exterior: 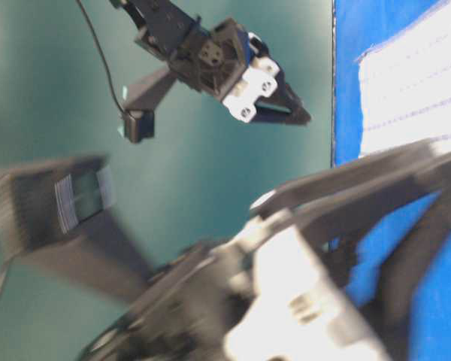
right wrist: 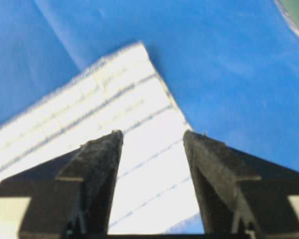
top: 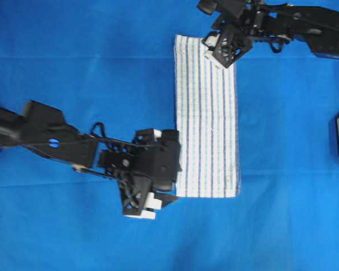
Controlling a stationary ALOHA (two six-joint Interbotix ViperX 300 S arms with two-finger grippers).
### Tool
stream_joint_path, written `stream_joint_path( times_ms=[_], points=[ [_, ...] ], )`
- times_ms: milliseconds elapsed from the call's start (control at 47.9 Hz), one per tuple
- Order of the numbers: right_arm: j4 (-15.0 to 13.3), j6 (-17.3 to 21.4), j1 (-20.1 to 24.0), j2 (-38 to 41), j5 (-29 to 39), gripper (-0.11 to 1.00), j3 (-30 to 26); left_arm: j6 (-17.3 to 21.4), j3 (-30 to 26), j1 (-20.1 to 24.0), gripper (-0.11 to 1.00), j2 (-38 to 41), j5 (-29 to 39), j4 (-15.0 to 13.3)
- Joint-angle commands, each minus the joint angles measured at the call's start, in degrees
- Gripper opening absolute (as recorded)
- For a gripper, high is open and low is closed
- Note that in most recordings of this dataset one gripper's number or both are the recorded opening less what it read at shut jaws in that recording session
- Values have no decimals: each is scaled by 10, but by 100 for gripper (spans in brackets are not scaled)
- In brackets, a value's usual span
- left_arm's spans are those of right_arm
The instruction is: Fold the blue towel.
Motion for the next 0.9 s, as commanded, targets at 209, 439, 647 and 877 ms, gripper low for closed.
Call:
stream_joint_path(
  times_ms=[209, 439, 647, 877],
  points=[
    [-2, 0, 48, -168, -15, 57, 77, 33, 75, 57, 66, -144, -41, 2],
    [-1, 7, 77, -310, -78, 57, 166, 62, 171, 109, 66, -244, -159, 2],
    [-1, 7, 95, -423, -116, 57, 223, 65, 243, 135, 66, -328, -233, 2],
    [1, 9, 111, -464, -181, 57, 279, 64, 298, 162, 66, -373, -272, 1]
  ],
)
